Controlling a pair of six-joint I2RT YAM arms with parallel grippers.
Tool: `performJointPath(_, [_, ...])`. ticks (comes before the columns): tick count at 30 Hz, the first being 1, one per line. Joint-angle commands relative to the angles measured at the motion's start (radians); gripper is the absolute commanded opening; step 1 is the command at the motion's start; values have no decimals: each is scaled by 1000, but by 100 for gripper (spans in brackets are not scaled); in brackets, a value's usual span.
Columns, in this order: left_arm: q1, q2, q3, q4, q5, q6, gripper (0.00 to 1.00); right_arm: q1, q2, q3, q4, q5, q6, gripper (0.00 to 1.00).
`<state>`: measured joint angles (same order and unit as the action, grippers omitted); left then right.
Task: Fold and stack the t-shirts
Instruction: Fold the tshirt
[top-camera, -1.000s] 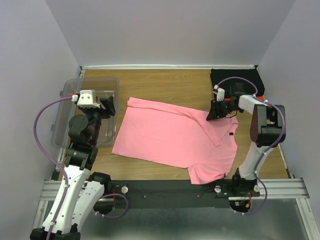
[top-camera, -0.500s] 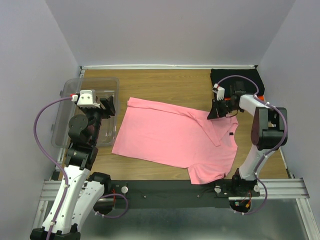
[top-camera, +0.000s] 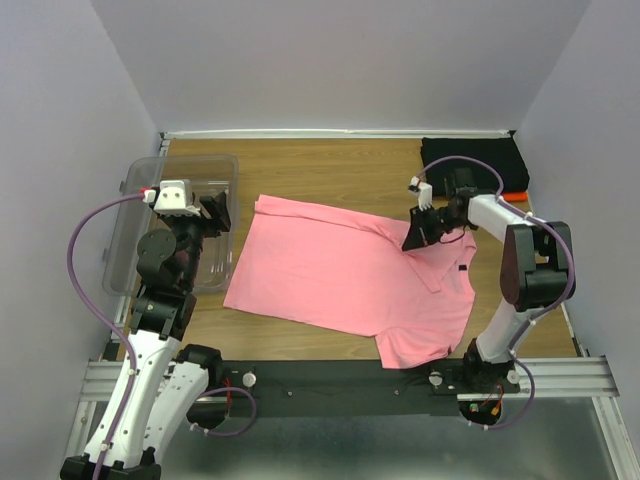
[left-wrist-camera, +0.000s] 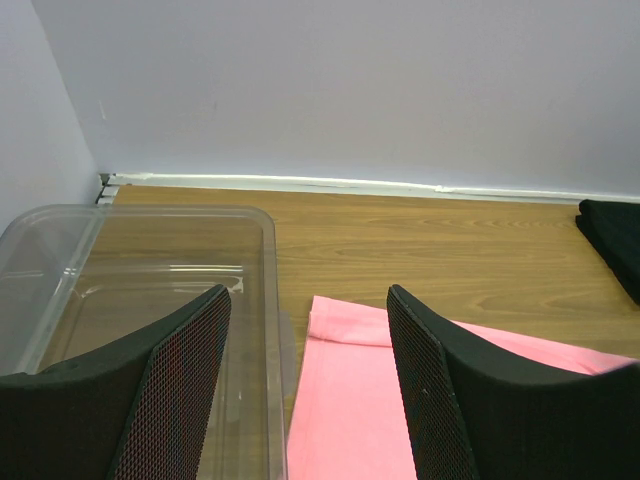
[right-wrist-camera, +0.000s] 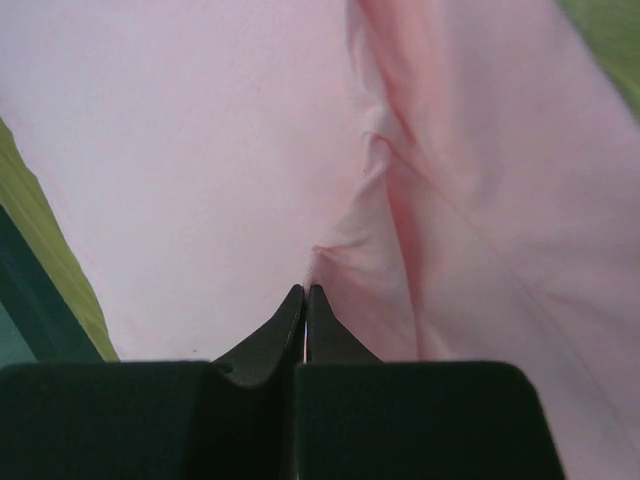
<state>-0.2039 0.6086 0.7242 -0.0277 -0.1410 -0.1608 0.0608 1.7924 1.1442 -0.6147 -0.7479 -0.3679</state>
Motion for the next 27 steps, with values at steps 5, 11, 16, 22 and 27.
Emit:
performJointPath(5, [6, -4, -14, 3, -3, 14, 72, 106, -68, -43, -63, -13, -6, 6])
performJointPath(11, [6, -4, -12, 3, -5, 15, 72, 184, -36, -32, -74, -4, -8, 10])
performJointPath(16, [6, 0, -14, 3, -6, 15, 72, 234, -11, -12, -83, -33, -9, 16])
performJointPath(22, [6, 3, -14, 2, -11, 15, 72, 261, 4, -1, -128, -39, -54, 31])
performJointPath(27, [6, 8, -12, 2, -9, 17, 72, 260, -50, 12, -149, -19, -74, 44])
